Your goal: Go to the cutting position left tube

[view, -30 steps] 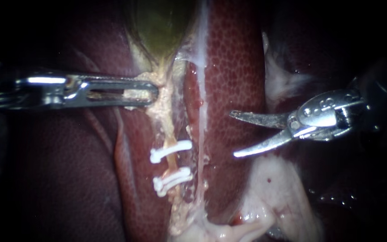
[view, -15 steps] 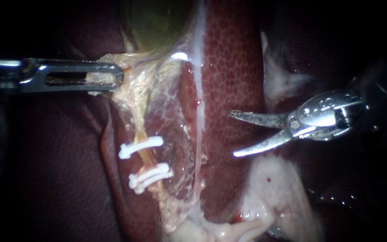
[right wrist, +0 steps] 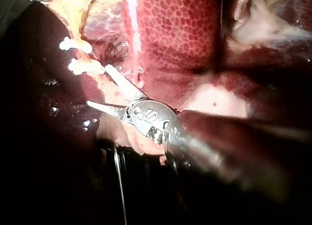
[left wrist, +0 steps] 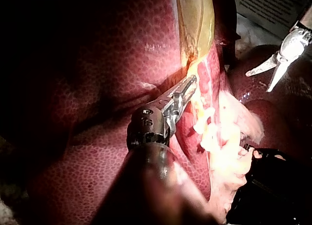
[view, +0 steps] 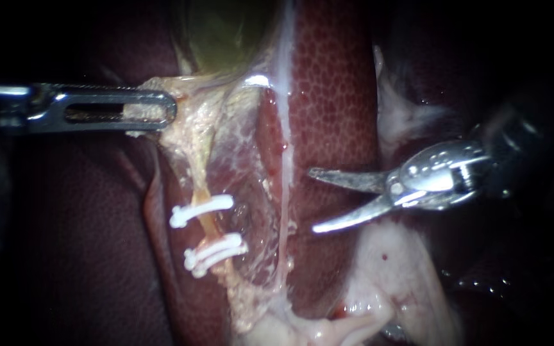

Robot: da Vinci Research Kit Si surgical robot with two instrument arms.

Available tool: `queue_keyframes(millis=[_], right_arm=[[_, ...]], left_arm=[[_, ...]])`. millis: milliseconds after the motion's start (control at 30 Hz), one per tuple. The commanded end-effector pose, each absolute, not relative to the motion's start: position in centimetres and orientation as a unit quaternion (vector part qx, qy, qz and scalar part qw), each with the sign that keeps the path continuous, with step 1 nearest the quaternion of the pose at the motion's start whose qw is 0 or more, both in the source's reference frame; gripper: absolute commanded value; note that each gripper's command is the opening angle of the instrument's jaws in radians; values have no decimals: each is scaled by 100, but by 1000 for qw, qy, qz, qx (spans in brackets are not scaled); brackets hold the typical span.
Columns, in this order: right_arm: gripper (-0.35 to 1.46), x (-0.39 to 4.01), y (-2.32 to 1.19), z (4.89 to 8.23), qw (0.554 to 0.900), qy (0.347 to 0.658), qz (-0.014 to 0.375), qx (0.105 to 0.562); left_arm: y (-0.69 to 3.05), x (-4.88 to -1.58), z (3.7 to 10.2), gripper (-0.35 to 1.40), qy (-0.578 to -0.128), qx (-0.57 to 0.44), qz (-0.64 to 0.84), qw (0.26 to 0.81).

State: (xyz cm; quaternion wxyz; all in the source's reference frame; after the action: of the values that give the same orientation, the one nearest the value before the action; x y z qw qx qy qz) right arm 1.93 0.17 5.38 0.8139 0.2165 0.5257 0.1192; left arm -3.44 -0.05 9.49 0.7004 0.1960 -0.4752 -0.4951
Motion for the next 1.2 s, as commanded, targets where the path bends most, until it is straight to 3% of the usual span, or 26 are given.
queue_keyframes(millis=[33,300,500,1200], right_arm=[[143,198,12,546,815,520,120,224],[143,237,-23,613,815,504,121,260],[143,267,-43,642,812,499,124,278],[143,303,-56,652,804,498,118,301]], left_arm=[[-5,-344,949,-35,-475,196,-495,700],[-6,-344,948,-35,-475,196,-495,700],[-6,-347,948,-35,-475,195,-496,700],[-7,-350,947,-35,-474,195,-499,699]])
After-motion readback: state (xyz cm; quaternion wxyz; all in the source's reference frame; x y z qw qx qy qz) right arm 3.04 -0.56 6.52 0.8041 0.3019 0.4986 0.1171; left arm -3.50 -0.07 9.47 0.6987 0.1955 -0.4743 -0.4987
